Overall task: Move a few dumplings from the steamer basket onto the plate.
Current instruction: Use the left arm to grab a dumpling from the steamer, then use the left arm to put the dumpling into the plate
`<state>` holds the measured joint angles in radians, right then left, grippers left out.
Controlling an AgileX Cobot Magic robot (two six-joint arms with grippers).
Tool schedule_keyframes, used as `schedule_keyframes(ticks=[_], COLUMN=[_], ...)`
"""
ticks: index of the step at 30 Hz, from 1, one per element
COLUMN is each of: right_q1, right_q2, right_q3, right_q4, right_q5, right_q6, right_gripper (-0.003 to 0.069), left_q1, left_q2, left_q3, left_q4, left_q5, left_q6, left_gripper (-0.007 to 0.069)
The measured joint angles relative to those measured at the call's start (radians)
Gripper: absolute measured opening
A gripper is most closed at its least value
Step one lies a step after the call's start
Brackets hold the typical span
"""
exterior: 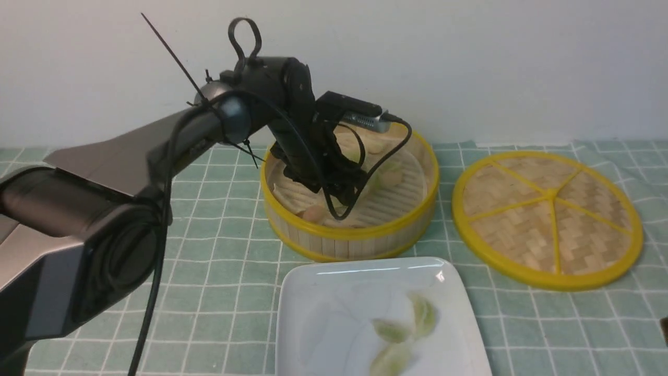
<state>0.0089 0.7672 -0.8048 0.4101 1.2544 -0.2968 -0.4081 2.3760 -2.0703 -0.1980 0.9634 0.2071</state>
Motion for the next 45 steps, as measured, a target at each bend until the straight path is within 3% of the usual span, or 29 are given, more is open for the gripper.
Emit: schedule_keyframes(ticks=[2,4,5,23,27,32,36,38,45], right_q1=[0.000,0.000,0.000,0.000,0.000,0.000,0.000,0.000,0.000], right_q2=[0.000,0.000,0.000,0.000,0.000,0.000,0.000,0.000,0.000], right_q3=[0.000,0.000,0.000,0.000,0.000,0.000,0.000,0.000,0.000], right_q4=[0.001,0.009,0.011,0.016,0.019,0.019,0.019,0.019,0.019], right_q5=[0.000,0.000,0.000,0.000,0.000,-0.003,-0.013,-0.019,-0.023], right_q6=[0.000,0.000,0.000,0.000,0.000,0.000,0.000,-0.006,-0.018], right_gripper=[-0.0013,-0.0013,-0.0013,-0.0013,-0.0013,-0.0013,-0.0013,-0.0013,-0.0013], left_q1=[0.000,-0.001,-0.001,-0.001,-0.007,-0.066,-0.153,-0.216,-0.253], left_q2=[0.001,0.001,0.001,-0.347,-0.471,-0.605,-0.617,-0.575,-0.459], left_q3=[-0.003,-0.005,-0.005,0.003,0.102,0.443,0.636,0.723,0.743], left_q4=[-0.002,0.003,0.005,0.024,0.004,-0.049,-0.051,-0.051,-0.054], left_q5=[-0.001,0.003,0.005,0.266,0.267,0.267,0.206,0.096,-0.035], left_q6=[0.000,0.000,0.000,0.000,0.001,0.018,0.066,0.086,0.078], left_gripper=[0.0361,0.0220,0.0211,0.0218,0.0218,0.0218,0.0218,0.0218,0.0222])
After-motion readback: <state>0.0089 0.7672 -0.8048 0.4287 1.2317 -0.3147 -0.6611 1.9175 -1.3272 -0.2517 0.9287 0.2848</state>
